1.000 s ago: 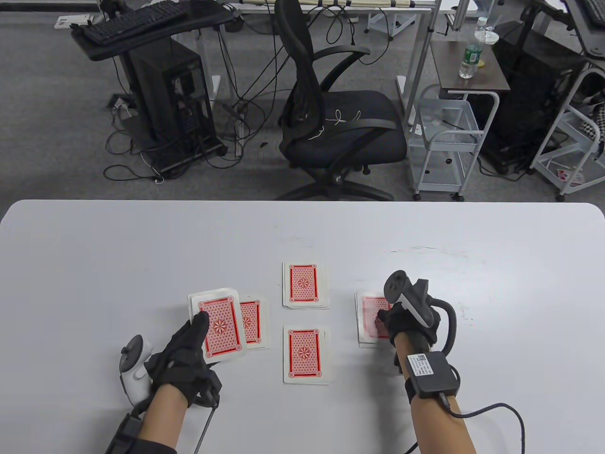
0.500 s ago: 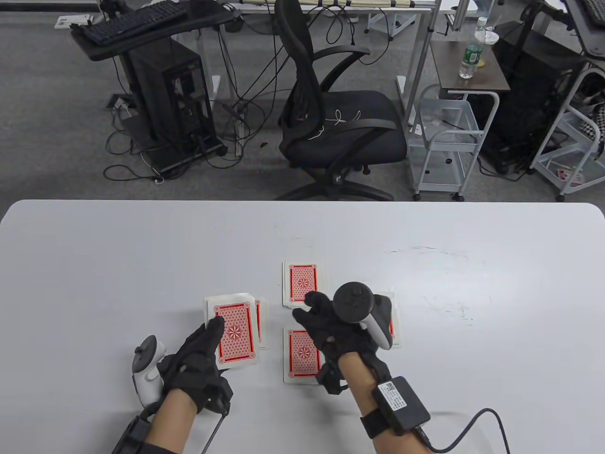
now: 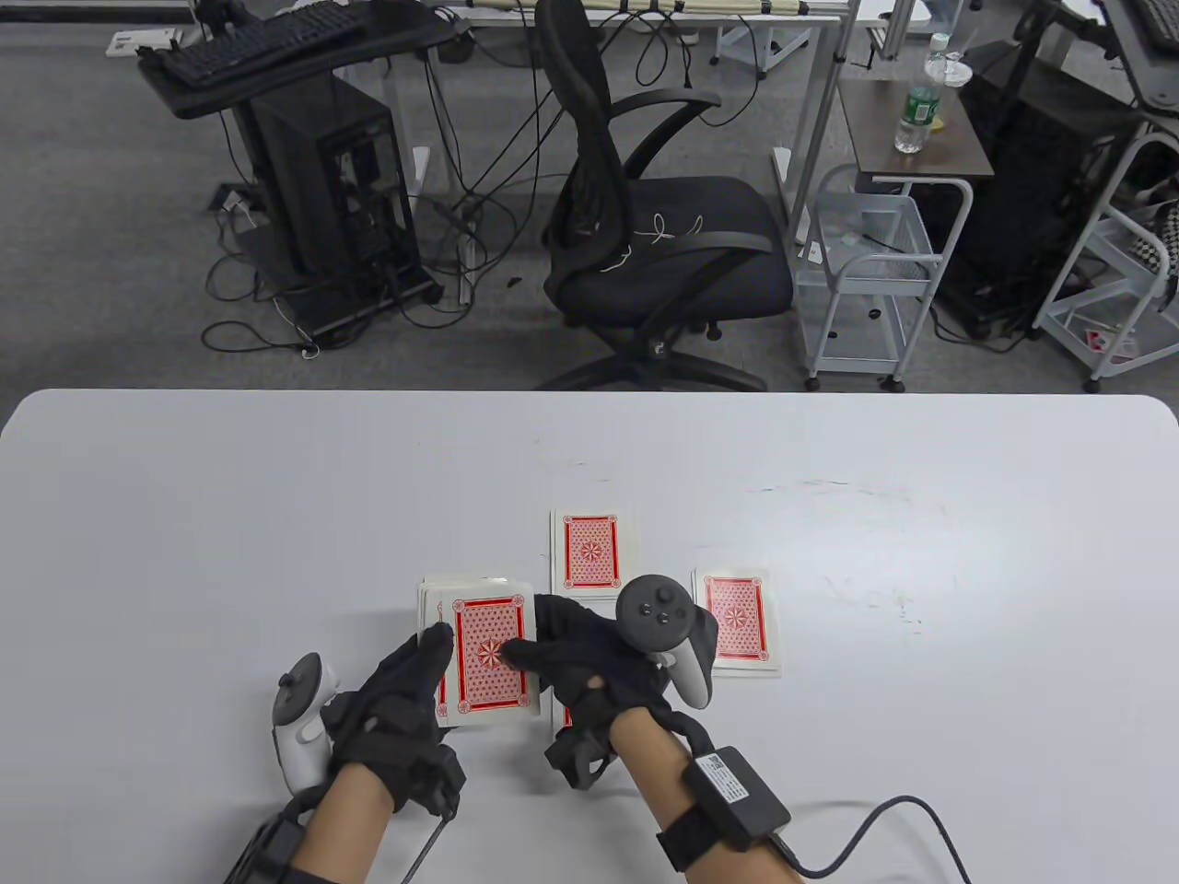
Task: Four-player card dealing with fan arrangement
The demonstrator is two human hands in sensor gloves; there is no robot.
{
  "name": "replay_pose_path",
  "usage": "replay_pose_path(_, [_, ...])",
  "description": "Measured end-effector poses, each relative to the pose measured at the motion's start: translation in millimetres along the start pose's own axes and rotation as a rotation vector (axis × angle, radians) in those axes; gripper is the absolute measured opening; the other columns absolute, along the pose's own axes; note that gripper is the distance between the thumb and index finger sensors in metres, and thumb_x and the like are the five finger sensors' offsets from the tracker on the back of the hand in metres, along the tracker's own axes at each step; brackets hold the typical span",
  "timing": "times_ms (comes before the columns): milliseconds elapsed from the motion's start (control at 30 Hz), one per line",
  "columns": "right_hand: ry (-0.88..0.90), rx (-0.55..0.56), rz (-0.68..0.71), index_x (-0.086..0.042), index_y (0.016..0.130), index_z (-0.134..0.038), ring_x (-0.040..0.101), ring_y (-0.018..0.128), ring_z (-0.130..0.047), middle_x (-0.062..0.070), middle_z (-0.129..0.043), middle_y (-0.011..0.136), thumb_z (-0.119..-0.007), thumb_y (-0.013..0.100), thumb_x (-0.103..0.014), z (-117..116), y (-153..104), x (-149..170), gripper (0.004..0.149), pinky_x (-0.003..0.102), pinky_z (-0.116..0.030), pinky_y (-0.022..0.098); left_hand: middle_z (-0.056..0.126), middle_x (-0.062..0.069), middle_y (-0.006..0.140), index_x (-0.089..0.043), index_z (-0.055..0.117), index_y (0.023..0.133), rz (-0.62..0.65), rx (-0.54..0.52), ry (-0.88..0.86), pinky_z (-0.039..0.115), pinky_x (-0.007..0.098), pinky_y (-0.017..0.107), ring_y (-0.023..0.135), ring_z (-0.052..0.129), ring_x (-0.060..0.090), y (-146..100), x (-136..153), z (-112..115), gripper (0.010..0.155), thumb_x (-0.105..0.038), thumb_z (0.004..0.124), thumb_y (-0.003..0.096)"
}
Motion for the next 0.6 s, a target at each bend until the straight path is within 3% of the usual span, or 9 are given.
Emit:
replay_pose_path(133, [-0.005,0.015,-0.048,-0.005,0.099,-0.065,0.016,0.037,-0.102,0.0,-0.091,0.069,-0.093,0.045,-0.035,23.4,-7.7,11.9,0.068,0.053,-0.077,0.048,0.095,-0.007,0.085,-0.032,0.079,0.09,-0.016,-0.041,-0.016,0.091,0.042,0.049,0.07,0.105,0.023,0.1,-0.5,-12.2,0.049,-0.056,0.078,0.0477])
replay_pose_path(267, [-0.238,0.027,-0.131,-0.003,0.104,-0.055,0.012,0.032,-0.099,0.001,-0.086,0.073,-0.091,0.047,-0.035,40.0,-11.2,20.2,0.075,0.052,-0.077,0.046,0.095,-0.007,0.085,-0.032,0.078,0.091,-0.03,-0.09,0.002,0.091,0.042,0.05,0.07,0.105,0.023,1.2,-0.8,-24.3,0.049,-0.056,0.078,0.0481])
replay_pose_path(600, [-1.008,-0.002,-0.345,-0.003,0.105,-0.054,0.008,0.03,-0.097,-0.001,-0.085,0.069,-0.089,0.048,-0.046,15.2,-1.9,38.4,0.08,0.049,-0.078,0.047,0.095,-0.007,0.085,-0.032,0.078,0.091,-0.043,-0.09,0.005,0.091,0.042,0.05,0.07,0.105,0.023,4.6,0.0,-26.2,0.049,-0.056,0.078,0.0481])
Point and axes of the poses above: the tracker on the back of each hand, its own x axis roughly to the little-finger side, its own y axis roughly from the wrist to the fingertips, z = x × y, the point moved 1 cm from there along y, roughly from the wrist to the fingertips
